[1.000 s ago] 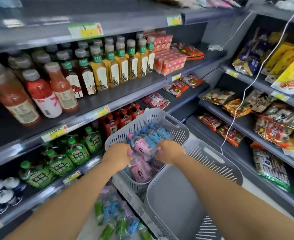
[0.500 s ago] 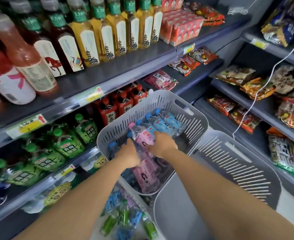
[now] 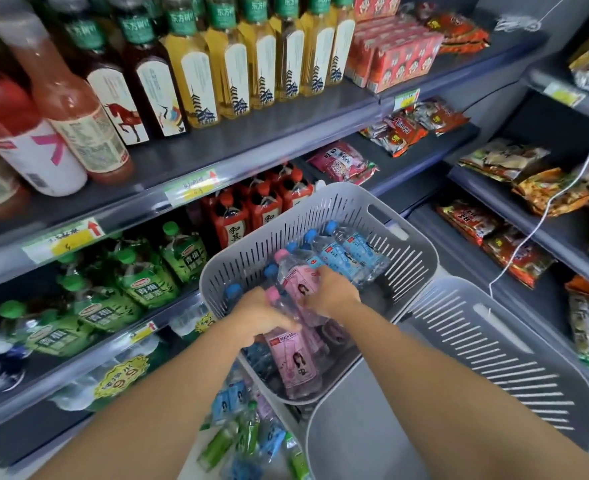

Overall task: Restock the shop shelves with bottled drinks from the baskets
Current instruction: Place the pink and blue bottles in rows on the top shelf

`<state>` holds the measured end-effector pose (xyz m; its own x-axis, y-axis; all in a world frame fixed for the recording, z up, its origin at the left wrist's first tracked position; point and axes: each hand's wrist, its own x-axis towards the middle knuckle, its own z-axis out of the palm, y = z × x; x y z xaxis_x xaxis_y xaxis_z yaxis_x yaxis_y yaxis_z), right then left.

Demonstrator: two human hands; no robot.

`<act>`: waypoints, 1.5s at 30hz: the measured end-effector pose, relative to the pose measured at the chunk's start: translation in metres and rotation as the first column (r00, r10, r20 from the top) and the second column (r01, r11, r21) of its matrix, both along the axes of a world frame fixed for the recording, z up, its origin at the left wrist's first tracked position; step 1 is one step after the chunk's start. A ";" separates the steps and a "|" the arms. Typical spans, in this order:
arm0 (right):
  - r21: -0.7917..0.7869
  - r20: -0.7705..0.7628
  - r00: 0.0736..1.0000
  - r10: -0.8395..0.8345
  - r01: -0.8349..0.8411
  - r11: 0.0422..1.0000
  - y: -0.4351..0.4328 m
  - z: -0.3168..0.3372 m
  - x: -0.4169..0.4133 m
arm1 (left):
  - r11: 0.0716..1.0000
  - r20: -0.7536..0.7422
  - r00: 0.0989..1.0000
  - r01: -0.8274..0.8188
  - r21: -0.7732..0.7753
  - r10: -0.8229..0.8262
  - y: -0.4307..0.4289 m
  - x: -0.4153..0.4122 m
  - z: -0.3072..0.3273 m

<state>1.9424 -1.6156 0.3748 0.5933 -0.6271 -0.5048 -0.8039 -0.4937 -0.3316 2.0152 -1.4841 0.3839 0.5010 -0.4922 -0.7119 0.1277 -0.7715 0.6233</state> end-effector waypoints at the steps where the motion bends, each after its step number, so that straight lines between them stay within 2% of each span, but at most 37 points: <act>1: 0.062 0.017 0.999 -0.047 0.046 0.997 -0.001 0.003 -0.002 | 1.000 0.034 0.999 0.009 -0.007 -0.009 0.001 -0.001 0.004; 4: 0.338 0.121 0.960 -0.252 0.199 0.920 -0.003 0.020 -0.012 | 0.997 0.106 0.994 -0.026 -0.078 0.034 0.007 0.000 0.026; 7: 0.565 0.166 0.912 -0.376 0.225 0.794 -0.007 0.045 -0.023 | 0.984 0.109 0.991 -0.058 -0.169 0.077 0.018 0.007 0.055; 10: 0.742 0.197 0.895 -0.399 0.130 0.657 -0.011 0.074 -0.027 | 0.966 0.095 0.986 -0.115 -0.233 0.141 0.031 0.014 0.089; 15: 0.798 0.329 0.891 -0.311 -0.086 0.596 -0.003 0.131 -0.010 | 0.935 0.148 0.973 -0.119 -0.335 0.177 0.053 0.022 0.148; 18: 0.798 0.409 0.861 -0.302 -0.177 0.576 0.015 0.166 0.009 | 0.904 0.212 0.948 -0.137 -0.405 0.238 0.071 0.024 0.178; 22: 0.732 0.502 0.837 -0.217 -0.278 0.622 0.048 0.211 0.034 | 0.830 0.236 0.870 -0.283 -0.481 0.433 0.103 0.029 0.215; 25: 0.686 0.559 0.809 -0.183 -0.328 0.649 0.077 0.233 0.051 | 0.794 0.254 0.817 -0.348 -0.498 0.518 0.131 0.037 0.241; 33: 0.518 0.742 0.666 -0.075 -0.499 0.695 0.169 0.299 0.093 | 0.718 0.311 0.706 -0.392 -0.575 0.636 0.230 0.051 0.311; 40: 0.458 0.826 0.562 -0.039 -0.631 0.626 0.256 0.357 0.126 | 0.648 0.355 0.597 -0.390 -0.654 0.719 0.323 0.066 0.371; 45: 0.399 0.867 0.498 -0.017 -0.674 0.621 0.324 0.391 0.144 | 0.632 0.403 0.535 -0.359 -0.687 0.742 0.393 0.082 0.409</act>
